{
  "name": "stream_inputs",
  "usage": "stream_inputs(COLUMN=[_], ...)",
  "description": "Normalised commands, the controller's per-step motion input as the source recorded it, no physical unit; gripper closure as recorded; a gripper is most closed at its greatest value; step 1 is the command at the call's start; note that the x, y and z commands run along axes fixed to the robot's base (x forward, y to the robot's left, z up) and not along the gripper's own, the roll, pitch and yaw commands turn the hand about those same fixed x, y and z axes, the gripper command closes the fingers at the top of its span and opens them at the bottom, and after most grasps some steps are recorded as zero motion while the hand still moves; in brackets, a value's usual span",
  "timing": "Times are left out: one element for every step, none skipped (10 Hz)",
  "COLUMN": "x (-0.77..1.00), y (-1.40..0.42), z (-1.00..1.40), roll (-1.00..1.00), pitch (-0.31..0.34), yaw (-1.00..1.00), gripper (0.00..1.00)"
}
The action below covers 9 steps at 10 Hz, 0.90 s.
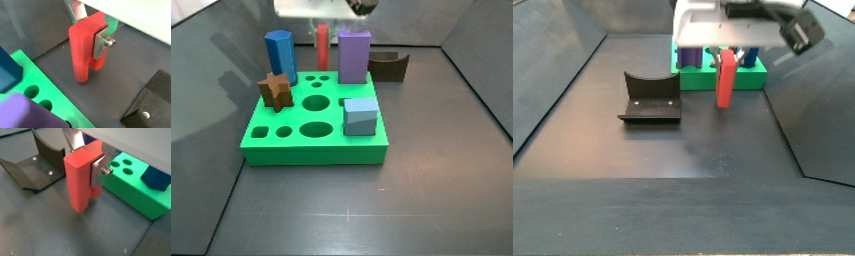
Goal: Pick up the square-circle object. Move up. Rotate the square-circle object. Move to above the board. Insert the square-circle object.
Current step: Rotate the square-circle object.
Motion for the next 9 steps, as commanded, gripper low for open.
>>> stream_inputs(x=[0.02, 0.02, 0.00, 0.00, -0.02, -0.03, -0.02, -0.01, 0.00], y=[0.02, 0.02, 0.00, 0.00, 0.00, -0.01, -0.01, -0.01, -0.01], z=[-0.38, -0.23, 0.00, 1.00, 1.00, 1.00, 0.90, 0.72, 0.47], roll=[-0.02, -0.01, 0.20, 0.19, 0.18, 0.17, 0.15, 0.13, 0.11], pitch=[-0.055, -0.046, -0.027, -0.025, -0.004, 0.015, 0.045, 0.059, 0.061], yaw=[-0.01, -0.01, -0.01, 0.01, 0.01, 0.01, 0.02, 0.02, 0.03], gripper=[1.00, 1.00, 0.00, 0.00, 0.00, 0.00, 0.00, 0.00, 0.00])
